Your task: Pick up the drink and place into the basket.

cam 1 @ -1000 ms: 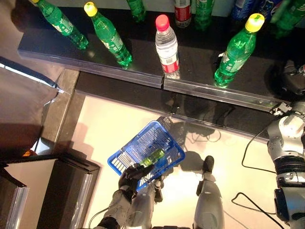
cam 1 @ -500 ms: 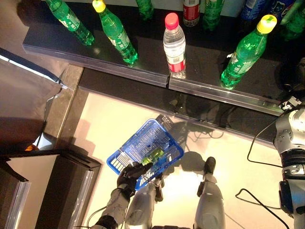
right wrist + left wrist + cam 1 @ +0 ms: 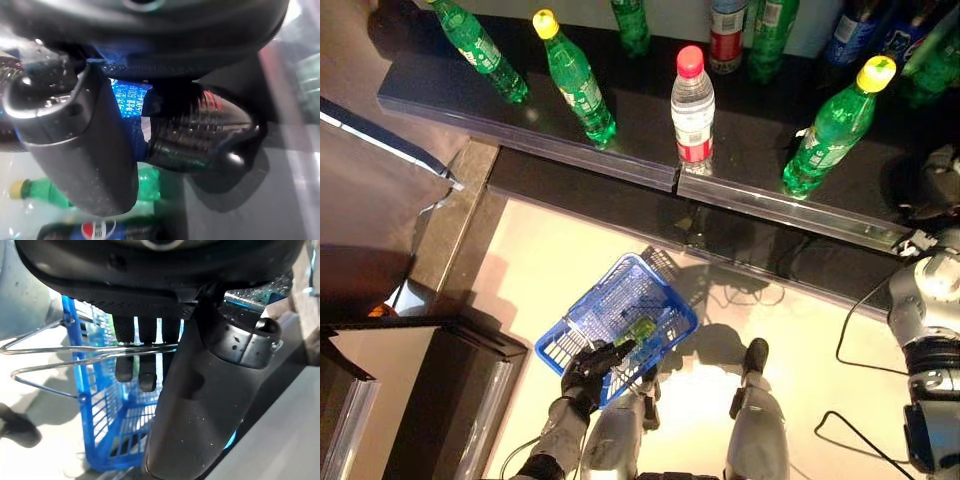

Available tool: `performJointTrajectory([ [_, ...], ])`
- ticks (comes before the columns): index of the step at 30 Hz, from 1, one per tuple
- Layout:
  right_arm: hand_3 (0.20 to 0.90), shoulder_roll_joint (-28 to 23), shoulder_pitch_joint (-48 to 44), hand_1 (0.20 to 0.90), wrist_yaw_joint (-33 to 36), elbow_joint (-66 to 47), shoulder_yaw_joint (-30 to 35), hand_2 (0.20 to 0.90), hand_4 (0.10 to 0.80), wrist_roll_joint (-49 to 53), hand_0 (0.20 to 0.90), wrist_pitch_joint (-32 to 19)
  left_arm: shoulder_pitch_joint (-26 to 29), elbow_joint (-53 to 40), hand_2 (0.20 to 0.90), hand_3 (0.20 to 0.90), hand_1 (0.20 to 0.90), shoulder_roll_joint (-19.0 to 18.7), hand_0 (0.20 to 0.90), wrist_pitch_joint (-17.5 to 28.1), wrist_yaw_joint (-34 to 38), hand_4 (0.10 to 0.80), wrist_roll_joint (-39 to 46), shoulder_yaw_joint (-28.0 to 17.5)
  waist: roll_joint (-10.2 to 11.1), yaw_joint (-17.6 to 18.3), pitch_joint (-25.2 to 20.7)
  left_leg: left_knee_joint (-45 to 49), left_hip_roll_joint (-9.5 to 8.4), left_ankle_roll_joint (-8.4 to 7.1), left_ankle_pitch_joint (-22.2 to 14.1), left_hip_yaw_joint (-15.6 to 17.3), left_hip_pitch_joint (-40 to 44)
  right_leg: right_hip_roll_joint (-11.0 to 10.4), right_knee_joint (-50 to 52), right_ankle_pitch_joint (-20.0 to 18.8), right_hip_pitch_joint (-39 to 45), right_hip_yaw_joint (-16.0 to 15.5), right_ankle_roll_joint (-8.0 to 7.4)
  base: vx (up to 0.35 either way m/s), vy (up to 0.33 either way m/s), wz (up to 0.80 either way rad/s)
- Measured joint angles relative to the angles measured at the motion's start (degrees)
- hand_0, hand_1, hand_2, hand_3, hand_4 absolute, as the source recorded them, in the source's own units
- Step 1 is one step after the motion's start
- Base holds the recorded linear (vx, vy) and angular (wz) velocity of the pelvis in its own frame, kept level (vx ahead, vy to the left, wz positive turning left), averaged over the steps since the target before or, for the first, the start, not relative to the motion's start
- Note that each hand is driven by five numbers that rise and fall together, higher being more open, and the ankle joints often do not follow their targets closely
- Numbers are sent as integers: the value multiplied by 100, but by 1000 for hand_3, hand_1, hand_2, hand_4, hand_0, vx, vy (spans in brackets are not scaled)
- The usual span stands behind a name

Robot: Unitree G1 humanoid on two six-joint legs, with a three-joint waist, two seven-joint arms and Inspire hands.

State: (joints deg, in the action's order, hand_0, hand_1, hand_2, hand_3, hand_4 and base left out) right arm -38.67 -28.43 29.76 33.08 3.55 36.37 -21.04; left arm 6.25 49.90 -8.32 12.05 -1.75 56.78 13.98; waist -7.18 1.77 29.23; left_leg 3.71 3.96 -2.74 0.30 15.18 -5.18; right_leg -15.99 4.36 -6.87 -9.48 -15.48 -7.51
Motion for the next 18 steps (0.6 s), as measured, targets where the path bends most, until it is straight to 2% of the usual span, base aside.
performJointTrajectory([
  [6,200,621,874,300,0,-1157,38,300,100,-114,300,17,-239,-261,300,200,300,-46,300,0,9,100,-11,-431,282,78,-61,-223,73,-59,37,8,348,110,-188,-3,334,-76,-2,69,-34,-2],
  [10,200,952,1289,300,10,-1970,33,300,100,-930,300,98,-395,-467,300,200,300,-129,300,0,26,100,-129,-694,513,138,-152,-300,103,-88,56,9,483,162,-257,-4,473,-114,1,83,-16,1],
  [15,200,993,1872,300,-409,-2724,23,300,100,-1563,300,123,-708,-822,300,200,300,-191,300,-5,27,100,-324,-1021,743,129,-359,-485,141,-123,75,36,828,248,-455,-3,814,-115,4,91,-5,-3],
  [18,200,1058,2265,300,-805,-2995,18,300,100,-1672,300,124,-978,-1143,300,200,300,-316,300,-25,21,100,-642,-1029,887,131,-615,-564,188,-161,96,46,884,314,-486,-6,836,-109,12,41,1,-4],
])
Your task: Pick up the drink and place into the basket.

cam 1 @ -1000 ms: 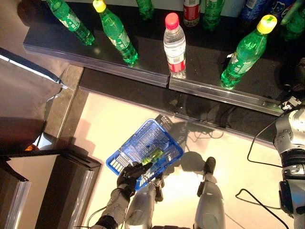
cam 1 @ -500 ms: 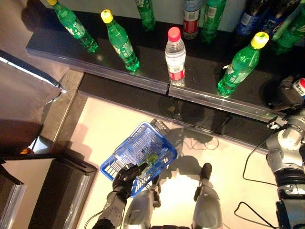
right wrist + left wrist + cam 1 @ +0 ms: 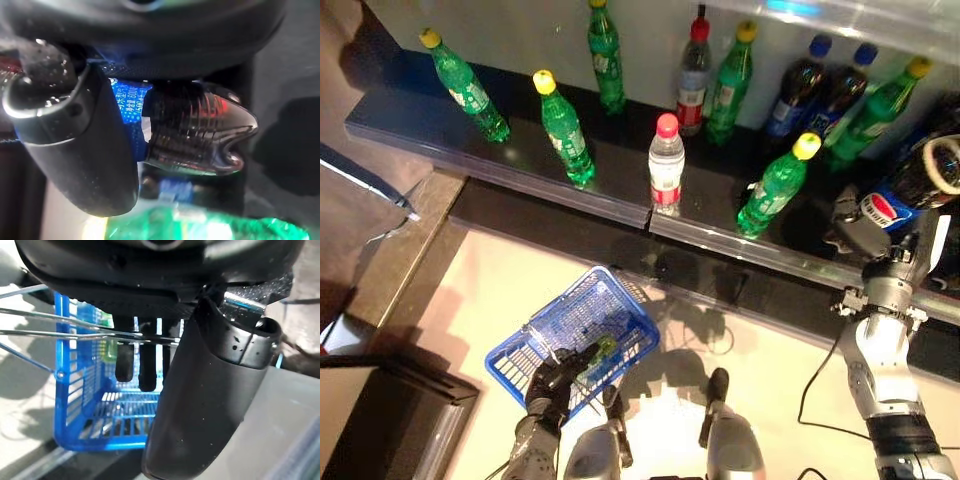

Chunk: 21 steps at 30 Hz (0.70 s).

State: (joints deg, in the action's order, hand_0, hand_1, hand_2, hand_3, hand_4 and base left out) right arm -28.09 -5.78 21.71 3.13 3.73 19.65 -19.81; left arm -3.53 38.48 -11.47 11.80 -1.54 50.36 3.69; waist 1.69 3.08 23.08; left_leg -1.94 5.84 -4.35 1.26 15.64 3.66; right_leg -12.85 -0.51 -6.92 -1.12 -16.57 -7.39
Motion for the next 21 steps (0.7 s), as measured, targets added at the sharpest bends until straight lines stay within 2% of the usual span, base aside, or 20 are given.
performJointTrajectory([
  [2,200,58,149,300,-261,-65,-19,300,100,-9,300,18,-132,-213,300,200,300,-80,300,-66,-3,100,-130,17,69,1,-161,-41,5,-10,5,37,49,22,-88,-9,54,20,9,39,15,-8],
  [10,200,161,708,300,-1090,-518,-522,300,100,32,300,131,-511,-1302,300,200,300,-246,300,-579,-13,100,-46,31,-3,-21,-625,-239,78,-83,56,62,255,146,-277,-44,243,16,42,4,4,-1],
  [15,200,173,878,300,-1603,-871,-936,300,100,80,300,310,-743,-1892,300,200,300,-269,300,-892,-23,100,-50,131,-87,-147,-707,-278,120,-111,74,15,333,204,-367,-50,373,-28,49,1,14,4],
  [21,200,181,881,300,-2150,-1077,-1469,300,100,341,300,420,-877,-2396,300,200,300,-383,300,-1431,-38,100,-50,277,-90,-401,-782,-278,119,-119,85,-125,322,202,-402,-49,445,-50,48,12,22,8],
])
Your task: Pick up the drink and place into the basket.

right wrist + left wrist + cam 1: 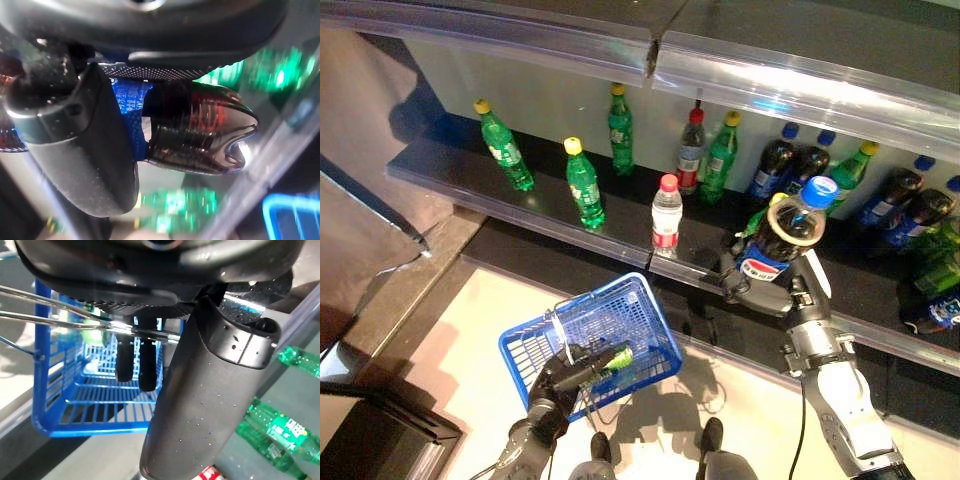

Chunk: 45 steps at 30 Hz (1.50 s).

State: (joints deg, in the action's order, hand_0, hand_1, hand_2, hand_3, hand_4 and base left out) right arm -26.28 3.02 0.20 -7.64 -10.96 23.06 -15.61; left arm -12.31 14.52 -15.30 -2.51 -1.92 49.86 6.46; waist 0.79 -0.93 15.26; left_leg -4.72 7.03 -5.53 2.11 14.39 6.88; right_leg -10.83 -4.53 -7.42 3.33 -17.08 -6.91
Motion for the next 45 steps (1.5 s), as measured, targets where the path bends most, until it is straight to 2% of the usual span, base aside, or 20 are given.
performJointTrajectory([
  [7,200,91,-9,300,-160,-93,-694,300,100,354,300,124,-172,-539,300,200,300,-381,300,-389,7,100,130,236,8,-219,-6,-1,-1,-8,20,-129,-9,-6,-22,13,85,-23,-15,11,19,10],
  [9,200,116,-11,300,-128,-93,-933,300,100,359,300,161,-171,-708,300,200,300,-476,300,-492,10,100,219,375,8,-249,-6,-1,-7,-5,52,-242,-44,-18,-22,24,131,-149,-15,7,22,24],
  [12,200,173,-51,300,43,-84,-1260,300,100,359,300,162,-170,-965,300,200,300,-697,300,-603,10,100,411,644,8,-383,-8,-1,-20,5,72,-328,-111,-33,-22,48,138,-165,-32,2,34,21],
  [15,200,238,-242,300,286,21,-1514,300,100,348,300,163,-168,-1062,300,200,300,-840,300,-641,10,100,624,713,8,-442,-9,0,-32,13,114,-417,-176,-44,-22,52,136,-185,-36,-34,42,18],
  [18,200,384,-512,300,654,412,-1730,300,100,334,300,162,-132,-1206,300,200,300,-1104,300,-716,10,100,870,929,-7,-529,-41,-1,-42,25,158,-567,-267,-58,-22,61,140,-314,-37,-31,40,22],
  [21,200,512,-561,300,884,719,-1865,300,100,324,300,161,-130,-1301,300,200,300,-1168,300,-733,8,100,1144,1066,-54,-591,-100,-1,-86,37,212,-727,-389,-119,-22,72,132,-465,-53,-17,50,28],
  [28,200,601,-619,300,1091,1591,-2330,300,100,155,300,175,-68,-1388,300,200,300,-1397,300,-798,-323,100,1545,1333,-103,-710,-122,-1,-138,46,230,-788,-438,-158,-22,73,128,-510,-55,-13,48,7],
  [31,200,610,-620,300,1151,1929,-2457,300,100,37,300,179,114,-1395,300,200,300,-1451,300,-798,-459,100,1699,1524,-138,-714,-127,-1,-148,58,264,-907,-547,-190,-23,84,98,-627,-70,-36,52,20],
  [37,200,571,-615,300,1227,2381,-2497,300,100,-419,300,266,128,-1582,300,200,300,-1439,300,-861,-688,100,2144,1491,-238,-842,-128,0,-161,53,288,-936,-612,-199,-22,83,55,-657,-75,-1,12,2],
  [45,200,563,-691,300,1275,3262,-2691,300,100,-1239,300,542,177,-1620,300,200,300,-1451,300,-1470,-1424,100,2259,1465,-279,-950,-142,0,-197,56,297,-1059,-602,-225,-23,116,157,-779,-117,12,6,8],
])
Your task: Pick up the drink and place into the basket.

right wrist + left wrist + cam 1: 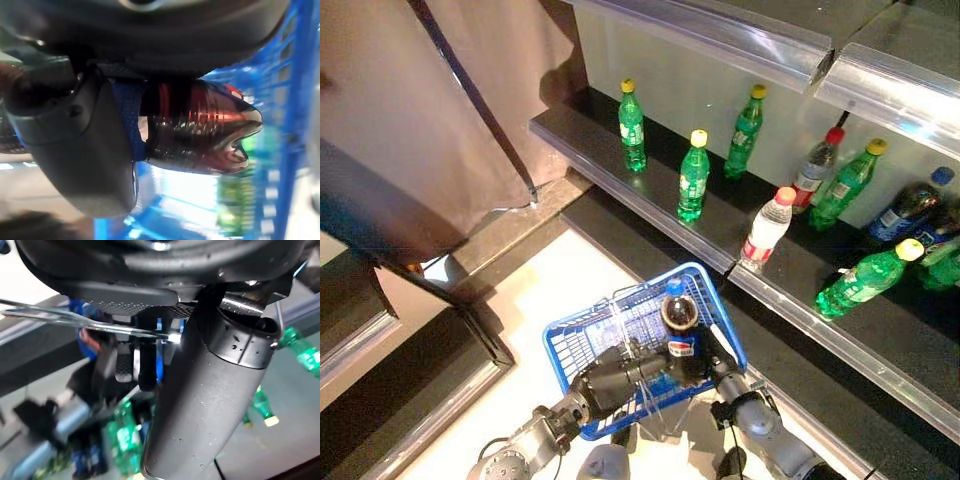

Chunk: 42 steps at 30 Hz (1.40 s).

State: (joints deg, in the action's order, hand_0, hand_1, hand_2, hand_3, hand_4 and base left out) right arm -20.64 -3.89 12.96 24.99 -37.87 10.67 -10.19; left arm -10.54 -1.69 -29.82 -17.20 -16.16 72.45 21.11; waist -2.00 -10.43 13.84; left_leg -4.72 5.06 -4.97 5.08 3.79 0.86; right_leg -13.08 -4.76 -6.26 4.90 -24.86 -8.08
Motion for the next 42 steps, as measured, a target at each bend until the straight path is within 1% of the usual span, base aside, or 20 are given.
performJointTrajectory([
  [6,200,-23,-311,300,-15,393,-287,300,100,-619,300,441,249,-5,300,200,300,-19,300,-412,-105,100,-9,74,-1,-44,-1,0,-15,8,14,-65,-3,3,0,0,33,-18,-1,25,-1,5],
  [10,200,38,-707,300,-133,793,-324,300,100,-1170,300,1044,430,-6,300,200,300,-110,300,-637,-130,100,-9,222,-3,-63,-2,-1,-37,18,25,-144,-5,4,0,13,82,-31,-18,25,-17,9],
  [14,200,18,-1058,300,-383,1313,-412,300,100,-1455,300,1741,528,-19,300,200,300,-132,300,-887,-213,100,-11,378,-4,-204,-4,1,-50,16,34,-206,-15,1,0,17,94,-41,-24,-1,-32,7],
  [16,200,-13,-1218,300,-597,1499,-521,300,100,-1585,300,2008,712,-21,300,200,300,-192,300,-968,-215,100,-11,524,-4,-201,-4,1,-59,19,65,-289,-63,1,1,24,122,-153,-34,-33,-42,24],
  [21,200,43,-1869,300,-1128,2060,-934,300,100,-1936,300,2457,1102,-21,300,200,300,-190,300,-1303,-219,100,-11,829,-4,-269,-3,3,-71,5,131,-364,-125,5,1,26,100,-161,-37,-34,-15,9],
  [22,200,79,-2026,300,-1277,2163,-1022,300,100,-2028,300,2546,1197,-20,300,200,300,-180,300,-1362,-219,100,-11,907,-5,-288,-3,3,-75,4,138,-368,-127,5,1,25,99,-162,-38,-87,-9,3],
  [25,200,207,-2607,300,-1992,2459,-1282,300,100,-2436,300,2947,1619,-20,300,200,300,-170,300,-1557,-219,100,-9,1328,-24,-342,8,79,-95,2,146,-460,-270,3,4,24,49,-245,-38,-66,0,14],
  [28,200,334,-3007,300,-2263,2752,-1407,300,100,-2665,300,3094,1894,-20,300,200,300,-153,300,-1589,-220,100,-9,1708,-82,-372,47,142,-129,7,149,-522,-430,-11,48,24,-59,-291,-38,-34,10,11],
  [30,200,473,-3191,300,-2417,3086,-1406,300,100,-2696,300,3131,2066,-18,300,200,300,-120,300,-1576,-224,100,-9,1849,-136,-388,82,194,-151,12,154,-553,-510,-27,65,21,-106,-297,-43,-42,13,7],
  [33,200,586,-3363,300,-2423,3390,-1406,300,100,-2853,300,3182,2393,-17,300,200,300,-7,300,-1545,-415,100,-9,2058,-246,-491,231,257,-172,18,157,-571,-617,-49,113,18,-196,-300,-47,-67,35,3],
  [34,200,605,-3462,300,-2414,3506,-1405,300,100,-2892,300,3228,2568,-17,300,200,300,46,300,-1542,-470,100,5,2155,-302,-513,354,279,-176,19,158,-576,-631,-58,153,19,-218,-298,-47,-64,31,5],
  [35,200,620,-3544,300,-2410,3636,-1405,300,100,-2928,300,3204,2691,-17,300,200,300,73,300,-1536,-474,100,82,2212,-344,-524,433,302,-185,26,163,-595,-677,-67,162,19,-246,-307,-47,-57,22,7],
  [37,200,604,-3694,300,-2329,3772,-1379,300,100,-2964,300,3345,2917,-17,300,200,300,96,300,-1525,-478,100,185,2254,-400,-528,582,381,-216,42,171,-617,-826,-99,208,13,-362,-316,-47,-56,18,7],
  [42,200,531,-4009,300,-2161,3994,-1359,300,100,-2982,300,3500,3201,-17,300,200,300,140,300,-1493,-478,100,255,2339,-440,-517,842,435,-277,74,194,-630,-1007,-180,313,6,-547,-316,-64,-45,6,3],
])
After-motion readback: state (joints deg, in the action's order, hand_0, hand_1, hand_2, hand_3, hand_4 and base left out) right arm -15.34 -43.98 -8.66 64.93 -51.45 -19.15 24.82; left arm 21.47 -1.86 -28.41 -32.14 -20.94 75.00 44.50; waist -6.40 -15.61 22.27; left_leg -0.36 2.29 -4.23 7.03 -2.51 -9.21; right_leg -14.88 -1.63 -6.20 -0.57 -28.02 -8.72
